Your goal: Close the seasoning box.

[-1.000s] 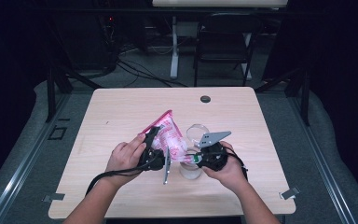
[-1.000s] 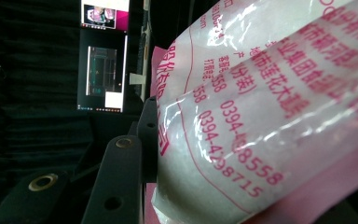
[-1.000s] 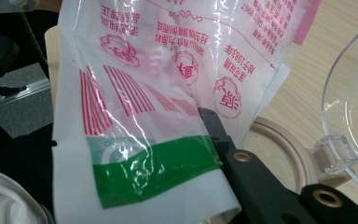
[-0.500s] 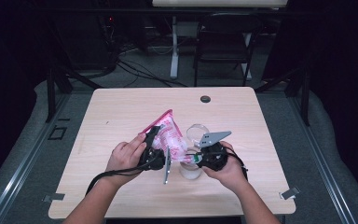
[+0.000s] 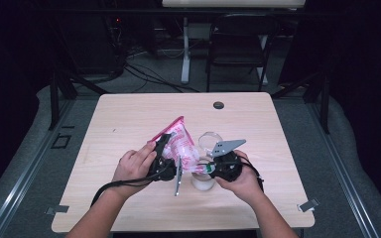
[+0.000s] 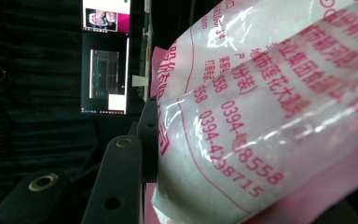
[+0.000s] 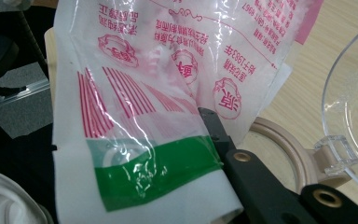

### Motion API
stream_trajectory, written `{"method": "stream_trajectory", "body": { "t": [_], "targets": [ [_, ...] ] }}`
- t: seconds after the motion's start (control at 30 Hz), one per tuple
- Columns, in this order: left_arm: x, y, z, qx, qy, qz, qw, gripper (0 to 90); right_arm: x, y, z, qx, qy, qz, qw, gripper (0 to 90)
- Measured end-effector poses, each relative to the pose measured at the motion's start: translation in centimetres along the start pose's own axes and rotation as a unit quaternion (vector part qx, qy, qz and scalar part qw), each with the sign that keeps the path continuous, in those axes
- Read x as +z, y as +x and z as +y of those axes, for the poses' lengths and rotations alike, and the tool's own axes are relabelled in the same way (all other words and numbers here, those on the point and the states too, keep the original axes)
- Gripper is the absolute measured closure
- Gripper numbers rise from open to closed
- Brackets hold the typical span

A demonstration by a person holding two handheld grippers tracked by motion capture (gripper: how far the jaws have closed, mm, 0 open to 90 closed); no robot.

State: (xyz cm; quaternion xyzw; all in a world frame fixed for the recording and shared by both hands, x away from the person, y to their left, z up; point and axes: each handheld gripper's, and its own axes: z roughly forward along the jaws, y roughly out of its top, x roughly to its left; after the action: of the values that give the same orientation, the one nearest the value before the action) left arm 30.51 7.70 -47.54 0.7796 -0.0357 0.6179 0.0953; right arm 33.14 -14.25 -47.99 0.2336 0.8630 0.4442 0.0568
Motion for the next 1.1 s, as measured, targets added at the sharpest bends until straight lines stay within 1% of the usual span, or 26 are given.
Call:
{"method": "stream_trajectory", "body": {
  "t": [0.37,0.4,0.43,0.47,0.7,1.03,1.1],
  "targets": [
    [-0.1,0.04,0.1,0.005,-0.001,0.003,1.0,64.3,0.03,0.01,-0.01,0.0,0.001,0.001,1.0,90.0],
    [-0.05,0.01,0.08,0.004,-0.007,0.005,1.0,64.2,0.03,0.01,-0.01,0.0,0.0,0.0,1.0,90.0],
    [-0.05,0.01,0.08,0.004,-0.007,0.005,1.0,64.3,0.03,0.01,-0.01,0.0,0.0,0.0,1.0,90.0],
    [-0.12,0.05,0.15,0.006,-0.003,0.004,1.0,64.3,0.02,0.01,-0.01,0.0,0.001,0.0,1.0,90.0],
    [-0.14,0.07,0.17,0.006,-0.003,0.003,1.0,64.3,0.02,-0.04,-0.03,0.0,0.001,0.002,1.0,90.0],
    [-0.14,0.17,0.35,0.012,-0.004,0.006,0.9999,64.3,-0.07,-0.19,-0.07,0.0,0.002,0.002,1.0,90.0],
    [-0.22,0.2,0.42,0.013,0.001,0.004,0.9999,64.3,-0.07,-0.21,-0.07,0.0,0.002,0.002,1.0,90.0]
  ]
}}
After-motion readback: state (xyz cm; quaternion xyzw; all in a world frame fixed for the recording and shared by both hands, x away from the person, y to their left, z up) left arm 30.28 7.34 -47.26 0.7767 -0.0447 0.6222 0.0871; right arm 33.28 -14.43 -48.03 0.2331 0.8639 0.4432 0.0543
